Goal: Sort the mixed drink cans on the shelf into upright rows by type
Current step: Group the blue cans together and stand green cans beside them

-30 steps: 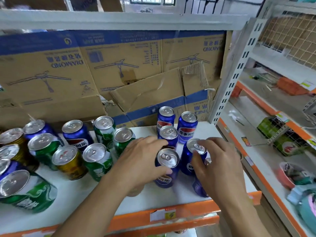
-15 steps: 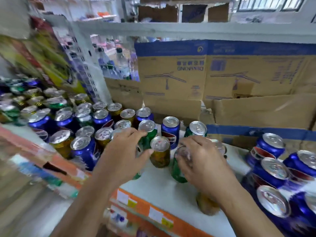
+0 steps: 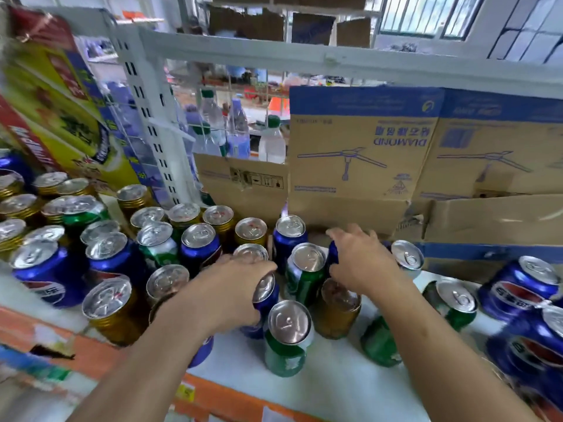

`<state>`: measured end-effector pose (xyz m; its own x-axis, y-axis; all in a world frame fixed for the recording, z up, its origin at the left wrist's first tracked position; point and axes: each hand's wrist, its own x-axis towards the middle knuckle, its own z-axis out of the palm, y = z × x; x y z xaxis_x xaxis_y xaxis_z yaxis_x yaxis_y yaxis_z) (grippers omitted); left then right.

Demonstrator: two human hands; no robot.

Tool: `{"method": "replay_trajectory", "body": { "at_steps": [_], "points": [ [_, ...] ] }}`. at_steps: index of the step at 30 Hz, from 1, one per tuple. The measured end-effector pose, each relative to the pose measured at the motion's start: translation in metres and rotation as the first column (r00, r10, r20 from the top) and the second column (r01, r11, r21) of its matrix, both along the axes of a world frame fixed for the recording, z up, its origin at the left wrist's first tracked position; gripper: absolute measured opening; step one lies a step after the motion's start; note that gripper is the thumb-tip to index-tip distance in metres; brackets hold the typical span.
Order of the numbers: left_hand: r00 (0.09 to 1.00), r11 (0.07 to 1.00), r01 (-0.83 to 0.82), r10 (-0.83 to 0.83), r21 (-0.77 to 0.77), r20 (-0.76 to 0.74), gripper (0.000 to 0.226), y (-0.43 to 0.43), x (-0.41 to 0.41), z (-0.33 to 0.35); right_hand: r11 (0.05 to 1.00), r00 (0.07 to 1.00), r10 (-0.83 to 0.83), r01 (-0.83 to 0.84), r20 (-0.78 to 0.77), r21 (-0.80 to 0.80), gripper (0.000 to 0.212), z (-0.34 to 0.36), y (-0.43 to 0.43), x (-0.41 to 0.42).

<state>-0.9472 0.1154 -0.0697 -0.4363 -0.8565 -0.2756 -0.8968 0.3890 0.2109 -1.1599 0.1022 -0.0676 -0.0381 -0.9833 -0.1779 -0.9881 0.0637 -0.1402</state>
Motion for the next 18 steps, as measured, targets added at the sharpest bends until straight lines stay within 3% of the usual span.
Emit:
{"method": "replay_trajectory", "body": {
  "at_steps": [10, 15, 18],
  "points": [
    [0.992, 0.988, 0.106, -0.113, -0.110, -0.059, 0.048, -0.015, 0.012, -0.006, 0.987, 0.984, -0.147, 0.153, 0.101, -0.052, 0.066, -0.008, 0.000, 0.000],
    [0.988, 0.987, 0.106, -0.119, -0.125, -0.099, 0.070, -0.011, 0.017, 0.019, 0.943, 0.968, -0.185, 0.223, 0.168, -0.249, 0.062, -0.005, 0.010, 0.001],
    [0.977, 0.974, 0.102, -0.136, -0.202, -0.164, 0.065, -0.008, 0.018, 0.051, 0.879, 0.950, -0.203, 0.285, 0.239, -0.383, 0.064, 0.008, 0.016, 0.000]
  ]
}}
